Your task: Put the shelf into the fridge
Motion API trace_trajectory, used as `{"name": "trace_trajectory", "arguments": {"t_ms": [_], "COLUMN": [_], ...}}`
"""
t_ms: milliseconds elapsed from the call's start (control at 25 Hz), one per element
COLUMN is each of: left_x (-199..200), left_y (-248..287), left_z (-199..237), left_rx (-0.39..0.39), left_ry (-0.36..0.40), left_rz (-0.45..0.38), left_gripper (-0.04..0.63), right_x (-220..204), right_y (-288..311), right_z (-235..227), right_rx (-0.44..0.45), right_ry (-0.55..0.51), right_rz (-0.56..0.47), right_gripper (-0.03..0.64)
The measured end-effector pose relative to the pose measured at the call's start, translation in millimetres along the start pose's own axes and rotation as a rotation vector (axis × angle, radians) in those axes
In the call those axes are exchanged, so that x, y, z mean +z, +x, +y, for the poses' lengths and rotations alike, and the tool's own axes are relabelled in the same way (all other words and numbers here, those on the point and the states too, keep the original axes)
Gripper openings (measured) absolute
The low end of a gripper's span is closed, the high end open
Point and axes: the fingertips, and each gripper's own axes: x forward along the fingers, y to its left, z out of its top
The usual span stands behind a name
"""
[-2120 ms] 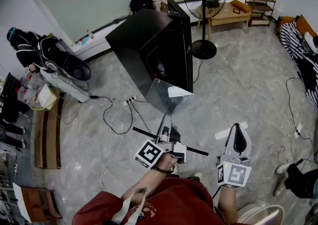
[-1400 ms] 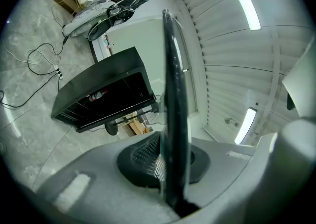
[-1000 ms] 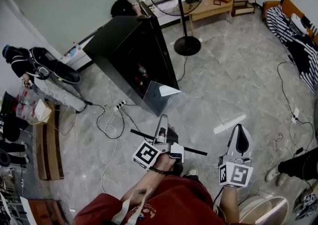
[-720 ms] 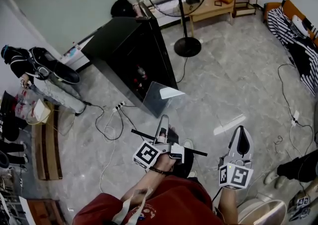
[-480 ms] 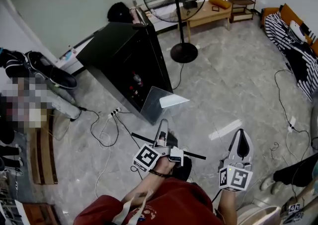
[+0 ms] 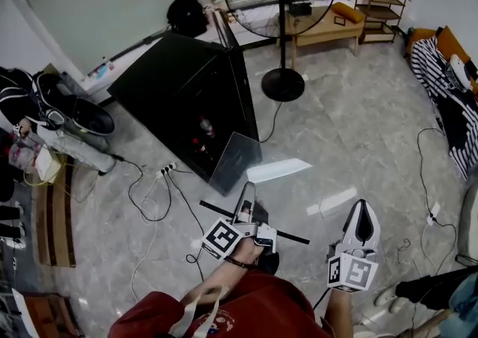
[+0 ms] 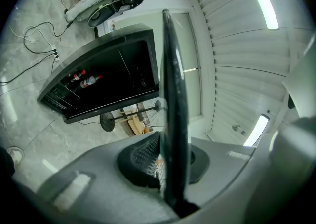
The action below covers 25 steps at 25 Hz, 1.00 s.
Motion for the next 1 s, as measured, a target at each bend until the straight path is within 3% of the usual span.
{"name": "trace_trajectory", "arguments": {"t_ms": [80, 240, 400, 560, 760, 1000], "left_x": [11, 35, 56, 80, 101, 107], "left_y": [20, 45, 70, 76, 86, 92], "left_z": [1, 15, 11, 25, 30, 59], "left_rx": [-0.014, 0.029, -0.003, 0.033, 0.017, 0.113], "left_ry": [-0.022, -0.006, -0.033, -0.012, -0.056, -0.039], "left_rz": [-0.017, -0.036, -0.078, -0.124, -0.208, -0.301], "left_gripper": [0.018, 0.018, 0.018, 0.018, 0.018, 0.018], "right_x": [0, 4, 8, 1, 2, -18], "right_y": [27, 71, 112, 140, 178, 229], "right_z": [8, 29, 53, 79, 99, 111], "right_rx": [0.024, 0.076, 0.143, 0.209, 0.292, 0.414], "right_ry": [0.003, -0.009, -0.021, -0.009, -0.002, 0.032], "right_rz": [0.001, 0.013, -0.006, 0.005, -0.006, 0.007], "right_gripper": [0.000, 0.000, 0.000, 0.000, 0.000, 0.000]}}
